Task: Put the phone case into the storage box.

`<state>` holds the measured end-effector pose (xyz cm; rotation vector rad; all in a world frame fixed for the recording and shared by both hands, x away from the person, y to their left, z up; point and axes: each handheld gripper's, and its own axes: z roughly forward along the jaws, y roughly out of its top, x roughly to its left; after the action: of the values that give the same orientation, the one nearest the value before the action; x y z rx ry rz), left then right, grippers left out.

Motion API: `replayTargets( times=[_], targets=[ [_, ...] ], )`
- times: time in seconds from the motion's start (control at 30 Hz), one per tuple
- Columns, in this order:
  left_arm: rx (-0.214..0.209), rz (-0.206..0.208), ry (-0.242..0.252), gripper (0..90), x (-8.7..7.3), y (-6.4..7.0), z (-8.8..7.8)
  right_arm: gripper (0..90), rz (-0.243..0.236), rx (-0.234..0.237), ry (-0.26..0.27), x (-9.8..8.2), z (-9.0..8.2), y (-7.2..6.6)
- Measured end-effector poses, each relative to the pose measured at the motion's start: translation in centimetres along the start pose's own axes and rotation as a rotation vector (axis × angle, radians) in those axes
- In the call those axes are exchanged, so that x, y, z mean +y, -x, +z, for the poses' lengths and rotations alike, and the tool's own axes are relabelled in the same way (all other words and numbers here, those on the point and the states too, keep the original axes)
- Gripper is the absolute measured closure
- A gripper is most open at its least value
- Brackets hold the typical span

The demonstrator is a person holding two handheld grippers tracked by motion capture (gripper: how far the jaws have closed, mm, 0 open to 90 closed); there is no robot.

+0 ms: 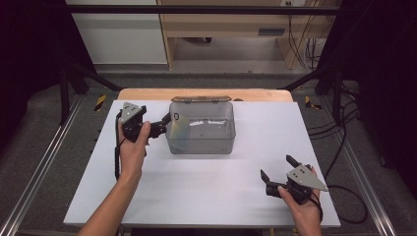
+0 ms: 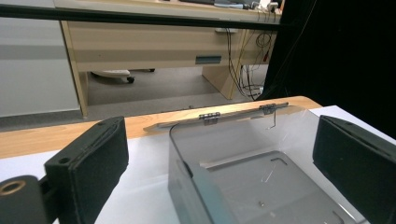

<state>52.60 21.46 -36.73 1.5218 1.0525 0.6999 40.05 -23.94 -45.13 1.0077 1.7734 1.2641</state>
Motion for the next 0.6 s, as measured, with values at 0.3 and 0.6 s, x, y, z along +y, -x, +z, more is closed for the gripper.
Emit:
replayTargets(
  times=[0.3,0.6],
  targets=[
    [0.024,0.001,0.054,3.5,-2.3,-2.0,-4.0,2.9,0.013,0.022,-0.002,-0.1,0.0,0.1],
    [0.025,0.031,0.082,3.3,-4.8,-3.7,-8.1,3.4,0.050,0.020,0.043,-0.4,0.0,0.7]
  ],
)
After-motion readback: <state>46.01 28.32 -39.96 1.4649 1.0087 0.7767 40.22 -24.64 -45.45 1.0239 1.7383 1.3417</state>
